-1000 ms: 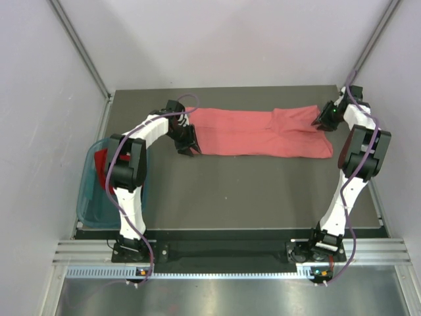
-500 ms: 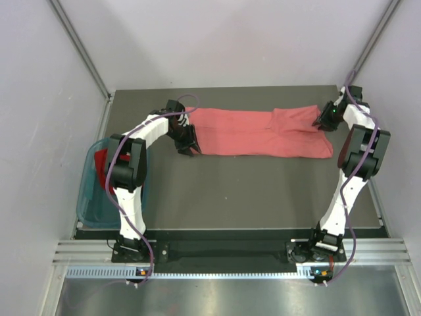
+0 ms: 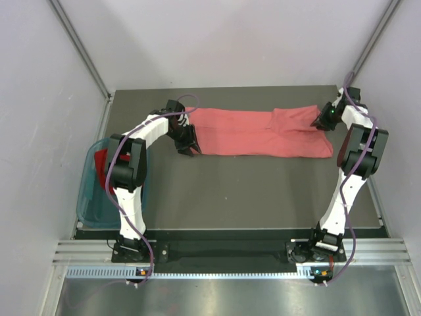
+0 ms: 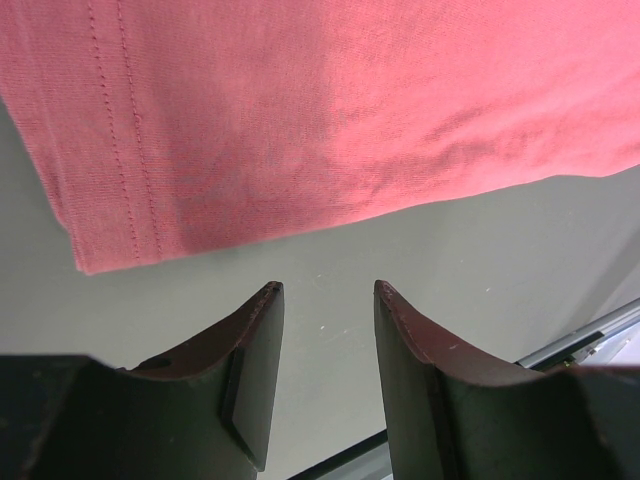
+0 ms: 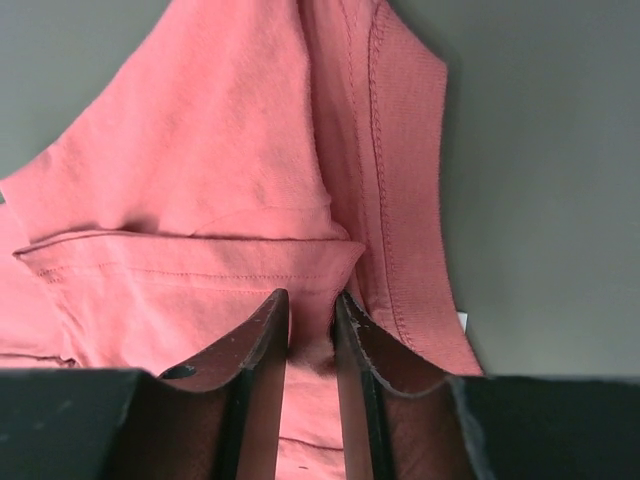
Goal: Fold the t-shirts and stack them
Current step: Fold the tshirt
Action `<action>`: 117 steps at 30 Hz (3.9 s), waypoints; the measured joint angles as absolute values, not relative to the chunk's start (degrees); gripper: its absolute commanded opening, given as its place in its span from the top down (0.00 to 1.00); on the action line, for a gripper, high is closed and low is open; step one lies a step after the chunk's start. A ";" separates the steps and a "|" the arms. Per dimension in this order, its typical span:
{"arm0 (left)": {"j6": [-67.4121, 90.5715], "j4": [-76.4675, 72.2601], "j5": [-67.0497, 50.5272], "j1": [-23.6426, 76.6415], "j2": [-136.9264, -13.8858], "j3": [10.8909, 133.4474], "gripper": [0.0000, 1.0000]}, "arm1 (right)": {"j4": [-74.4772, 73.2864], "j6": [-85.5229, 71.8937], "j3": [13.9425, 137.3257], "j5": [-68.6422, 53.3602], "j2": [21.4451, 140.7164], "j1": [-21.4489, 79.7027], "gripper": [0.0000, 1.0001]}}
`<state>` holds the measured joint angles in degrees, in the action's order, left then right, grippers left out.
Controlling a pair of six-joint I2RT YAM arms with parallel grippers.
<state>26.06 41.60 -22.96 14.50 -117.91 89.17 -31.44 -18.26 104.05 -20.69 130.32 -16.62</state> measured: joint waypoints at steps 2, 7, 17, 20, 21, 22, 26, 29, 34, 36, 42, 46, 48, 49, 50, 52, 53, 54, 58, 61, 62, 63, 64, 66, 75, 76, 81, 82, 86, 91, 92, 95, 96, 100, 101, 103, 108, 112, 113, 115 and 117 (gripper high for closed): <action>26.00 41.60 -22.98 14.50 -117.91 89.17 0.54 | -31.07 -18.46 104.12 -20.73 130.32 -16.62 0.72; 26.00 41.60 -23.18 14.50 -117.91 89.14 0.54 | -30.81 -18.76 105.58 -21.10 130.39 -16.62 0.67; 25.98 41.58 -23.38 14.50 -117.91 89.08 0.54 | -29.45 -19.31 108.16 -21.69 131.74 -16.62 0.73; 25.98 41.60 -23.38 14.50 -117.91 88.99 0.54 | -29.36 -19.62 108.47 -22.33 132.44 -16.62 0.78; 25.98 41.60 -23.40 14.50 -117.91 88.99 0.54 | -29.36 -19.68 108.47 -22.44 132.62 -16.62 0.79; 25.98 41.60 -23.42 14.50 -117.91 88.97 0.54 | -29.39 -19.73 108.47 -22.61 132.84 -16.62 0.80; 25.98 41.58 -23.66 14.50 -117.91 88.97 0.54 | -29.41 -19.88 108.47 -22.63 133.25 -16.62 0.97; 25.98 41.60 -23.88 14.50 -117.91 88.97 0.54 | -29.41 -20.14 108.47 -22.59 133.38 -16.62 1.00; 26.00 41.60 -24.27 14.50 -117.91 88.97 0.54 | -29.34 -20.18 108.40 -22.59 133.27 -16.62 1.00; 26.00 41.58 -24.29 14.50 -117.91 88.95 0.54 | -28.01 -20.18 106.39 -22.63 131.72 -16.62 1.00; 26.06 41.58 -24.67 14.50 -117.91 88.82 0.54 | -24.29 -20.75 101.19 -23.99 125.08 -16.62 1.00; 26.06 41.56 -24.67 14.50 -117.91 88.79 0.54 | -20.25 -21.54 100.99 -25.32 123.59 -16.62 1.00; 26.04 41.58 -24.67 14.50 -117.93 88.64 0.55 | -19.11 -22.09 101.06 -25.87 123.74 -16.62 1.00; 26.04 41.56 -24.64 14.50 -117.91 88.58 0.55 | -19.09 -22.35 101.45 -26.26 124.11 -16.62 1.00; 26.02 41.58 -24.64 14.50 -117.91 88.47 0.55 | -18.65 -22.65 102.15 -26.57 124.66 -16.62 1.00; 26.02 41.58 -24.62 14.50 -117.91 88.33 0.54 | -17.56 -23.24 103.46 -27.07 126.17 -16.62 1.00; 26.02 41.56 -24.62 14.50 -117.91 88.27 0.55 | -16.93 -23.68 104.07 -27.16 127.00 -16.62 0.99; 26.00 41.58 -24.60 14.50 -117.91 88.14 0.55 | -16.56 -23.99 104.36 -27.20 127.66 -16.62 0.98; 25.98 41.60 -24.47 14.50 -117.91 87.44 0.55 | -15.84 -24.93 104.47 -26.74 130.02 -16.64 0.92; 25.96 41.60 -24.40 14.50 -117.91 87.15 0.55 | -16.21 -25.10 104.53 -25.98 131.52 -16.67 0.91; 25.96 41.60 -24.40 14.50 -117.91 87.15 0.54 | -16.60 -25.10 104.77 -25.63 131.92 -16.67 0.89; 25.96 41.56 -24.40 14.50 -117.91 87.15 0.54 | -17.06 -25.08 104.99 -25.12 132.25 -16.67 0.84; 25.96 41.56 -24.40 14.50 -117.91 87.15 0.54 | -17.52 -25.04 105.19 -24.67 132.53 -16.67 0.83; 25.98 41.58 -24.40 14.50 -117.91 87.15 0.55 | -19.84 -24.25 106.15 -22.90 132.66 -16.67 0.79; 26.00 41.60 -24.49 14.50 -117.91 87.29 0.55 | -32.10 -15.90 119.87 -9.32 131.57 -15.66 0.54; 26.02 41.58 -24.53 14.50 -117.93 87.35 0.55 | -32.91 -15.03 119.87 -8.32 130.72 -15.00 0.54; 26.06 41.56 -24.69 14.50 -117.93 87.99 0.55 | -34.30 -14.63 119.59 -7.35 129.01 -9.50 0.54; 26.09 41.54 -24.69 14.50 -117.93 88.07 0.55 | -34.20 -14.87 119.26 -7.38 129.03 -7.75 0.54; 26.52 41.54 -24.71 14.50 -117.93 88.07 0.55 | -34.24 -16.51 118.48 -7.38 129.69 -1.63 0.54; 26.94 41.12 -24.88 14.50 -117.93 88.05 0.55 | -33.98 -18.59 118.67 -6.90 132.29 4.32 0.55; 27.05 40.97 -24.93 14.50 -117.93 88.03 0.55 | -34.20 -18.87 119.00 -6.61 133.10 5.04 0.55; 27.11 40.49 -25.12 14.50 -117.93 87.61 0.55 | -34.20 -19.64 120.22 -5.30 135.68 6.13 0.58; 27.11 40.47 -25.19 14.50 -117.93 87.48 0.55 | -34.30 -19.73 120.22 -4.64 136.29 6.28 0.61; 27.11 40.42 -25.63 14.50 -117.93 87.22 0.55 | -34.79 -19.66 120.22 -1.45 137.34 6.87 0.64; 27.11 40.38 -25.74 14.50 -117.93 87.22 0.55 | -34.92 -19.57 120.22 -0.69 137.36 6.92 0.64; 27.14 40.27 -25.89 14.50 -117.93 87.22 0.55 | -34.94 -19.44 120.22 0.49 137.36 7.07 0.65; 27.11 40.25 -26.04 14.50 -117.93 87.22 0.55 | -34.98 -18.81 120.22 2.33 137.36 7.27 0.68; 27.09 40.27 -26.15 14.50 -117.93 87.22 0.55 | -34.98 -18.50 120.22 2.63 137.36 7.29 0.73; 27.09 40.27 -26.15 14.50 -117.93 87.22 0.55 | -34.96 -18.48 120.22 2.72 137.36 7.29 0.74; 27.09 40.27 -26.15 14.50 -117.93 87.22 0.55 | -34.96 -18.46 120.22 2.81 137.38 7.29 0.78; 27.07 40.29 -26.15 14.50 -117.93 87.22 0.55 | -34.98 -18.44 120.38 2.94 137.49 7.29 0.81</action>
<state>27.07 40.29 -26.15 14.50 -117.93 87.22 -34.98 -18.44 120.38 2.94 137.49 7.29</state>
